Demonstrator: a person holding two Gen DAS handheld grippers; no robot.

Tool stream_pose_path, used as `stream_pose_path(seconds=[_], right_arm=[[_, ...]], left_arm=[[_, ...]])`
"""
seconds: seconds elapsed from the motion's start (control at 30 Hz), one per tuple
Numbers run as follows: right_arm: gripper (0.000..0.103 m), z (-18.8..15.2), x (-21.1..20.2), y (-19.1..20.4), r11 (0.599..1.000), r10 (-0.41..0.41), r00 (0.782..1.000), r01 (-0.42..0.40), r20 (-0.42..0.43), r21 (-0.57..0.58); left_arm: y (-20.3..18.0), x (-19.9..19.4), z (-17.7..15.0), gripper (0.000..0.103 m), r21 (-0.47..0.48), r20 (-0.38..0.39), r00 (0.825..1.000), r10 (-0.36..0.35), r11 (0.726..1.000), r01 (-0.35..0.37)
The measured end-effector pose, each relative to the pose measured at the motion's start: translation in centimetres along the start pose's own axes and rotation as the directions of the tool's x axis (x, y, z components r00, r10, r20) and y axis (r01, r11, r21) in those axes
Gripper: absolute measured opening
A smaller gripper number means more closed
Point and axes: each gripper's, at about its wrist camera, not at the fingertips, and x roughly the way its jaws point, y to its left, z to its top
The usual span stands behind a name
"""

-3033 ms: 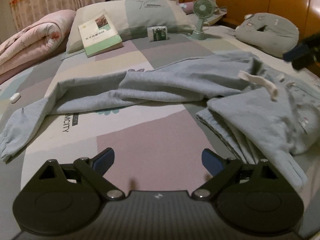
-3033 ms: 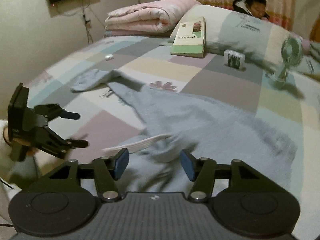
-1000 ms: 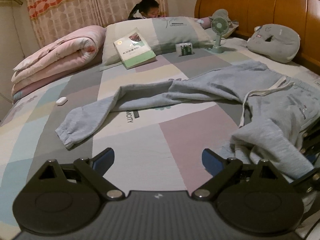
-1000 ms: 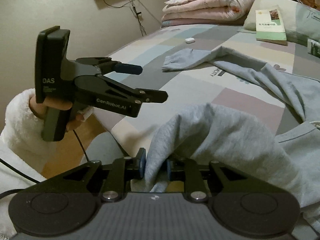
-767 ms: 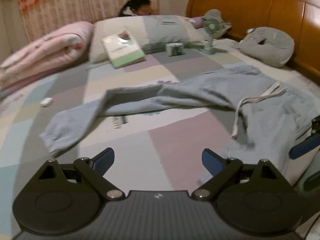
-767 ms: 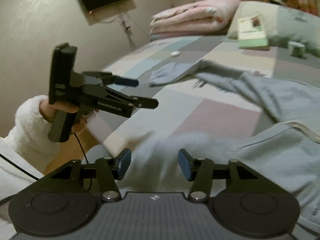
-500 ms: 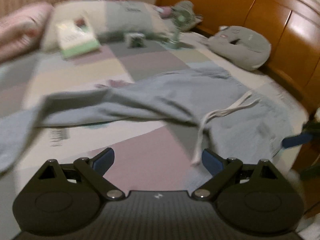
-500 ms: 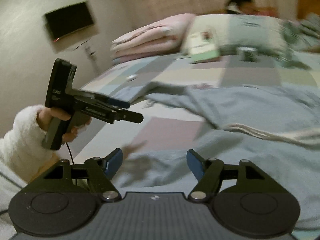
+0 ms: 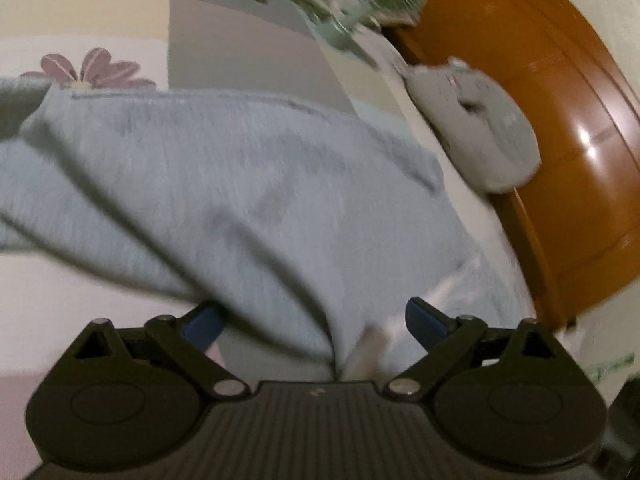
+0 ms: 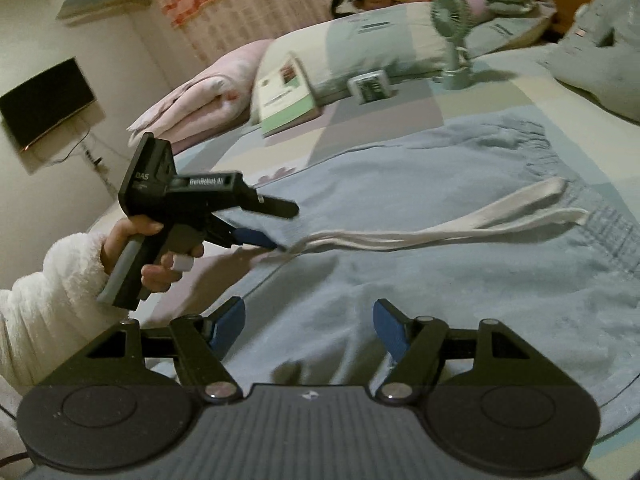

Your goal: Fold clothes

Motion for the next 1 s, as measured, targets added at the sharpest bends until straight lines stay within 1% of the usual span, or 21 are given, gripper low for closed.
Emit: stream_pose_path(seconds=[0.07, 0.1, 0.13, 0.17, 0.2, 0.23, 0.27, 0.33, 0.4, 0.5, 0.63, 0.7, 0.77, 0.8, 0.87, 0.9, 0.97, 1.0], right_arm=[[0.076, 0.1, 0.2, -0.8, 1.000, -0.006, 1.000, 0.006, 0.003, 0.012], [0.076, 0.1, 0.3, -1.0, 1.000, -0.008, 1.000, 0.007, 0.002, 0.014], [0.076, 0.1, 0.3, -1.1, 1.000, -0.010, 1.000, 0.010, 0.003, 0.011], [0.076, 0.1, 0.3, -1.3, 1.000, -0.013, 1.000, 0.013, 0.003, 0.008], [0.076, 0.1, 0.3, -1.4, 1.000, -0.016, 1.000, 0.016, 0.004, 0.005], [0.076, 0.2, 0.3, -1.5, 1.000, -0.020, 1.000, 0.020, 0.007, 0.001], [0.076, 0.2, 0.3, -1.5, 1.000, -0.023, 1.000, 0.023, 0.010, -0.002], [0.076, 0.2, -0.1, -1.7, 1.000, -0.026, 0.999, 0.027, 0.018, -0.005], [0.076, 0.2, -0.4, -1.9, 0.999, -0.035, 0.999, 0.035, 0.026, -0.005], [0.076, 0.3, -0.8, -2.2, 0.999, -0.054, 0.998, 0.054, 0.036, -0.004], [0.076, 0.3, -1.2, -2.7, 0.997, -0.082, 0.996, 0.082, 0.043, -0.001], [0.076, 0.2, -1.2, -3.0, 0.996, -0.093, 0.995, 0.093, 0.043, 0.002], [0.076, 0.2, -1.2, -3.3, 0.995, -0.101, 0.994, 0.101, 0.040, 0.005], [0.076, 0.3, -1.2, -3.5, 0.995, -0.102, 0.994, 0.102, 0.036, 0.009], [0.076, 0.5, -1.2, -3.9, 0.995, -0.104, 0.994, 0.103, 0.027, 0.017], [0.076, 0.9, -1.3, -4.2, 0.995, -0.101, 0.995, 0.101, 0.020, 0.022], [0.076, 1.9, -1.6, -4.7, 0.995, -0.095, 0.995, 0.095, 0.009, 0.022], [0.076, 2.5, -1.9, -5.0, 0.996, -0.091, 0.996, 0.091, 0.005, 0.021]], left_arm=[[0.4, 0.2, 0.9, 0.090, -0.037, 0.030, 1.000, 0.005, 0.999, -0.004], [0.6, 0.3, 1.1, 0.086, -0.045, 0.045, 0.999, 0.025, 0.999, -0.023], [0.6, 0.4, 1.3, 0.071, -0.046, 0.061, 0.996, 0.058, 0.997, -0.055], [0.7, 0.4, 1.5, 0.049, -0.044, 0.075, 0.993, 0.096, 0.995, -0.093], [0.6, 0.5, 1.6, 0.037, -0.034, 0.085, 0.986, 0.144, 0.989, -0.142], [0.5, 0.5, 1.6, 0.022, -0.022, 0.093, 0.978, 0.187, 0.982, -0.185], [0.5, 0.5, 1.7, 0.020, -0.012, 0.098, 0.973, 0.209, 0.978, -0.209], [0.5, 0.4, 2.1, 0.012, -0.006, 0.113, 0.970, 0.217, 0.976, -0.218], [0.5, 0.2, 3.1, 0.011, 0.007, 0.132, 0.964, 0.229, 0.973, -0.232], [0.5, 0.0, 5.6, 0.010, 0.013, 0.165, 0.957, 0.237, 0.970, -0.242], [-0.6, 0.4, 9.5, 0.010, 0.040, 0.221, 0.934, 0.283, 0.954, -0.298], [-0.6, 0.9, 10.7, 0.010, 0.038, 0.212, 0.934, 0.287, 0.953, -0.301], [-0.6, 1.5, 10.6, 0.011, 0.057, 0.193, 0.934, 0.300, 0.947, -0.316], [-0.6, 1.6, 10.1, 0.011, 0.071, 0.189, 0.933, 0.306, 0.943, -0.324], [-0.4, 1.4, 9.0, 0.013, 0.085, 0.179, 0.937, 0.301, 0.944, -0.320], [-0.3, 1.1, 8.5, 0.016, 0.089, 0.174, 0.939, 0.297, 0.945, -0.315], [-0.6, 0.2, 7.3, 0.028, 0.124, 0.165, 0.945, 0.284, 0.944, -0.305], [-0.8, -0.4, 6.6, 0.030, 0.146, 0.160, 0.948, 0.275, 0.943, -0.299]])
